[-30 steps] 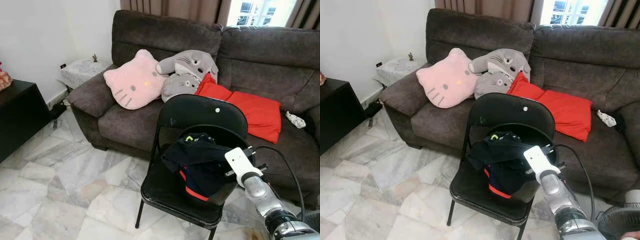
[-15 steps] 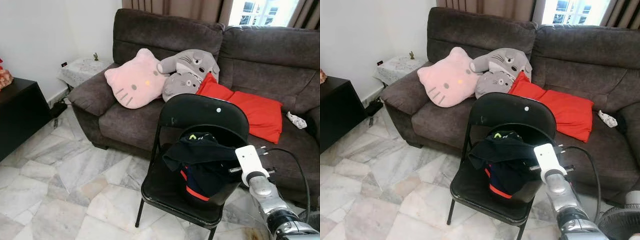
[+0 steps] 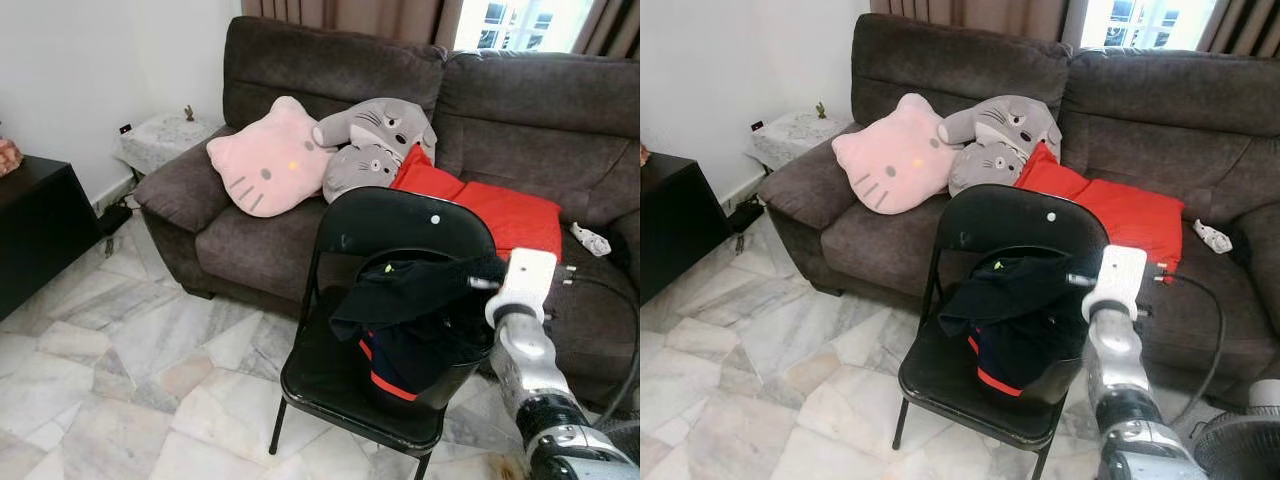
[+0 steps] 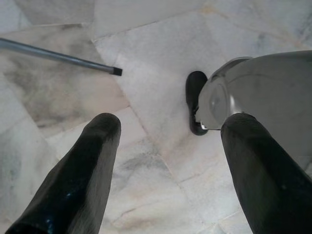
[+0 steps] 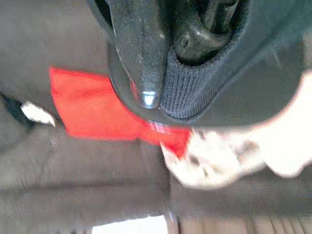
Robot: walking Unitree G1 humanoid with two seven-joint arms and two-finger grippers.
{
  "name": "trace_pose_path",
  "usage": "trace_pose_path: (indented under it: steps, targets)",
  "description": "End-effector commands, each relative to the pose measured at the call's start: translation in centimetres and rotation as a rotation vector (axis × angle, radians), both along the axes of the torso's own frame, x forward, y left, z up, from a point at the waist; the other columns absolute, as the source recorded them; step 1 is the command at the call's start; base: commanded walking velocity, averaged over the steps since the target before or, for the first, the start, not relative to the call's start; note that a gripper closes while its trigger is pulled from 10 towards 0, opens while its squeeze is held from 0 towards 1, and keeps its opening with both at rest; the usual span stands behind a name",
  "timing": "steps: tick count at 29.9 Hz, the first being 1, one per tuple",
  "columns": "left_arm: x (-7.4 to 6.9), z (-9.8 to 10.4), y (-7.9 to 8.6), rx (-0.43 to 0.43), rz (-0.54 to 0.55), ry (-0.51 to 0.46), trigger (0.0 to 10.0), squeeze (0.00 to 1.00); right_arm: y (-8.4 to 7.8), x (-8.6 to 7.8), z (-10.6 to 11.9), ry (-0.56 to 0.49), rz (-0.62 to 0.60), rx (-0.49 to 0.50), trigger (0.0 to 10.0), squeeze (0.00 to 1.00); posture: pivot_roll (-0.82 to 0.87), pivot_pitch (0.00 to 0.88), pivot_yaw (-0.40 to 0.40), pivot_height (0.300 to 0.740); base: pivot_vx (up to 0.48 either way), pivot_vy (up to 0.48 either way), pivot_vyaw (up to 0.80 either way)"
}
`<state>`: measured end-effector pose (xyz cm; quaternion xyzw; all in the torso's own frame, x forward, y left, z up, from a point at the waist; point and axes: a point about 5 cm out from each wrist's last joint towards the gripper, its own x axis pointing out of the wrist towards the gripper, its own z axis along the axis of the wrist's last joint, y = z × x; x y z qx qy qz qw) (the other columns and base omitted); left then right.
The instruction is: Hang hanger
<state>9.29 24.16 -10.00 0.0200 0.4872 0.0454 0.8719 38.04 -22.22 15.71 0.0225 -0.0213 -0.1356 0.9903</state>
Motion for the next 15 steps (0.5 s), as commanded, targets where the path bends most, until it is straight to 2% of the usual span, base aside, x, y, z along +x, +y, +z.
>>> trace_pose_path:
  steps: [1,4,7,9,10,13,14,15]
  targets:
    - [-0.8,-0.2,0.3,0.010,0.003,0.046,10.0,0.00,0.2,0.7,4.2,-0.143,0.008,0.013,0.0,0.00,0.07,0.000,-0.031,0.740,0.000,0.000,0.00]
    - [-0.8,-0.2,0.5,0.013,0.009,0.056,10.0,0.00,1.3,0.9,8.9,-0.302,0.051,-0.004,0.0,0.00,0.07,0.000,-0.035,0.740,0.000,0.000,0.00]
    - [-0.9,-0.2,0.5,0.013,0.013,0.061,10.0,0.00,2.6,0.5,11.7,-0.391,0.095,-0.015,0.0,0.00,0.07,0.000,-0.040,0.740,0.000,0.000,0.00]
    - [-0.9,-0.2,0.5,0.013,0.015,0.062,10.0,0.00,3.0,0.2,12.4,-0.409,0.109,-0.012,0.0,0.00,0.07,0.000,-0.041,0.740,0.000,0.000,0.00]
    - [-1.0,-0.3,0.4,0.011,0.018,0.065,10.0,0.00,3.9,-0.4,13.1,-0.433,0.135,0.012,0.0,0.00,0.07,0.000,-0.044,0.740,0.000,0.000,0.00]
    - [-1.1,-0.3,0.4,0.010,0.017,0.068,10.0,0.00,4.8,-0.9,12.8,-0.424,0.162,0.029,0.0,0.00,0.06,0.000,-0.042,0.740,0.000,0.000,0.00]
    - [-1.1,-0.3,0.4,0.010,0.016,0.070,10.0,0.00,5.3,-1.0,12.0,-0.400,0.174,0.042,0.4,0.00,0.06,0.000,-0.042,0.740,0.000,0.000,0.00]
    - [-1.1,-0.3,0.4,0.010,0.016,0.071,10.0,0.00,5.8,-1.2,10.8,-0.366,0.185,0.065,4.2,0.00,0.05,0.000,-0.042,0.740,0.000,0.000,0.00]
